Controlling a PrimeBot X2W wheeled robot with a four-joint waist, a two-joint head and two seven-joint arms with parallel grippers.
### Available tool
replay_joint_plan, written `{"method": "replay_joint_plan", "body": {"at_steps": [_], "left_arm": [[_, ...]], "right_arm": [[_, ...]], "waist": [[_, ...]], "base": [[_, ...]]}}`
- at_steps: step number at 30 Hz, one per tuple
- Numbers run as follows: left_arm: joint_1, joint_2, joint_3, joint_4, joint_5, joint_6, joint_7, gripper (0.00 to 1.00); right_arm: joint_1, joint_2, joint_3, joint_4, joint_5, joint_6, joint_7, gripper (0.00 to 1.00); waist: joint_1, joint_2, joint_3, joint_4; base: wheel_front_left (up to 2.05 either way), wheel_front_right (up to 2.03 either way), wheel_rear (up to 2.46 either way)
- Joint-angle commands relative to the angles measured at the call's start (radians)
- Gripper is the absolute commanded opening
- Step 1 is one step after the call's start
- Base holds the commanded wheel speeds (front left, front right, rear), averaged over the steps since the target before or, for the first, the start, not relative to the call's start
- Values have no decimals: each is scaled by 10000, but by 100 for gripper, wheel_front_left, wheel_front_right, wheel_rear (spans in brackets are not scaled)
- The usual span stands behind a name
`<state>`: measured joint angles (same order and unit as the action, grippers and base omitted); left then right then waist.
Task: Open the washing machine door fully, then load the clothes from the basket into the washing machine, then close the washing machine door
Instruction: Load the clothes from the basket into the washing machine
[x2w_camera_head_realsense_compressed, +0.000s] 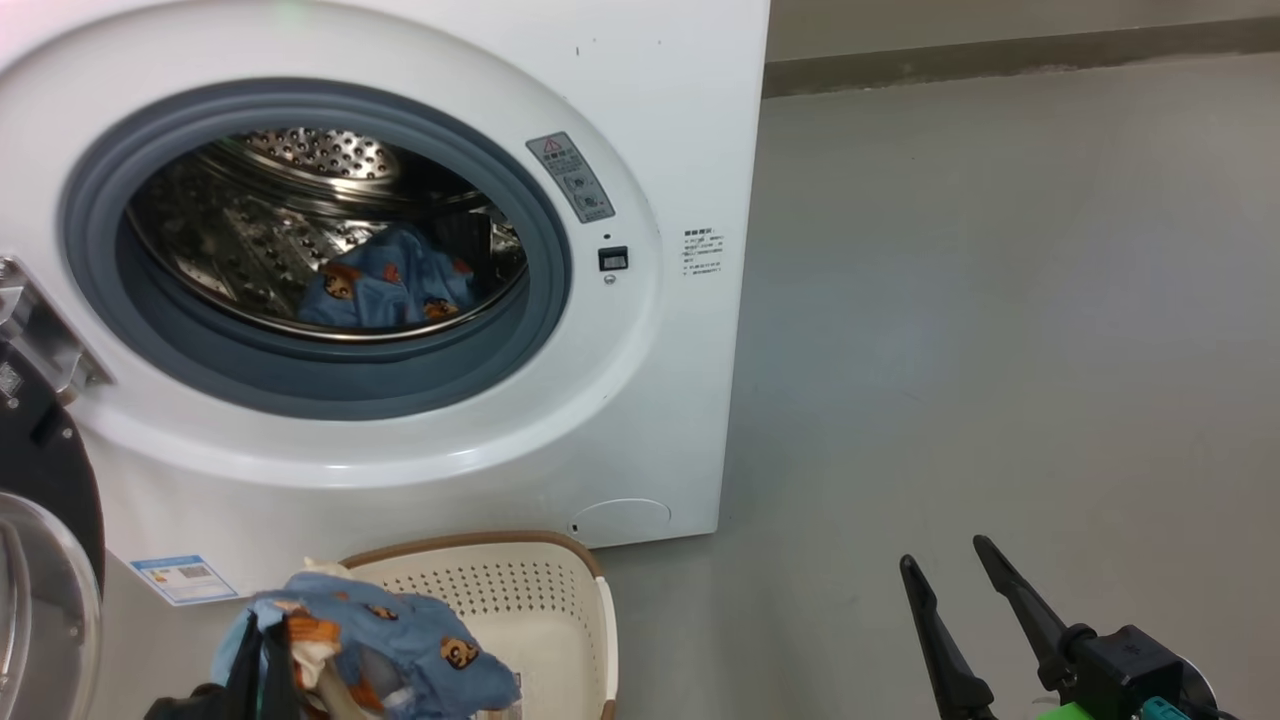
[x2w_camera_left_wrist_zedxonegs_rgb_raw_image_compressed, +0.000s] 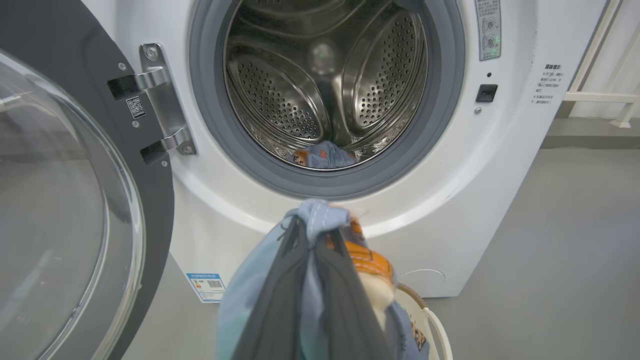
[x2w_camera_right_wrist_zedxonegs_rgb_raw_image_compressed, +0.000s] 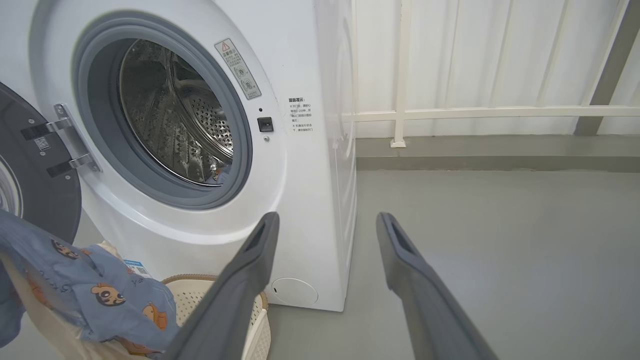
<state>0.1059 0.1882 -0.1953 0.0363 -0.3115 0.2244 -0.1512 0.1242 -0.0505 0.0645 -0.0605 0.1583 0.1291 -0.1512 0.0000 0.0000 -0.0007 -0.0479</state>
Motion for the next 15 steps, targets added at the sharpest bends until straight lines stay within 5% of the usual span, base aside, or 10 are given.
{"method": "replay_joint_plan", "body": {"at_steps": [1, 15], "left_arm": [[-622, 145, 396, -145, -91, 50, -130, 0], [-2618, 138, 730, 779, -495, -144, -343, 0]], "right_arm": [[-304, -21, 308, -312, -128, 16, -84, 100], [-1038, -141, 515, -407, 80, 16, -332, 100]], "waist": [[0, 0, 115, -73], [0, 0, 1746, -649]], "base": [[0, 0, 0], [0, 0, 0]]}}
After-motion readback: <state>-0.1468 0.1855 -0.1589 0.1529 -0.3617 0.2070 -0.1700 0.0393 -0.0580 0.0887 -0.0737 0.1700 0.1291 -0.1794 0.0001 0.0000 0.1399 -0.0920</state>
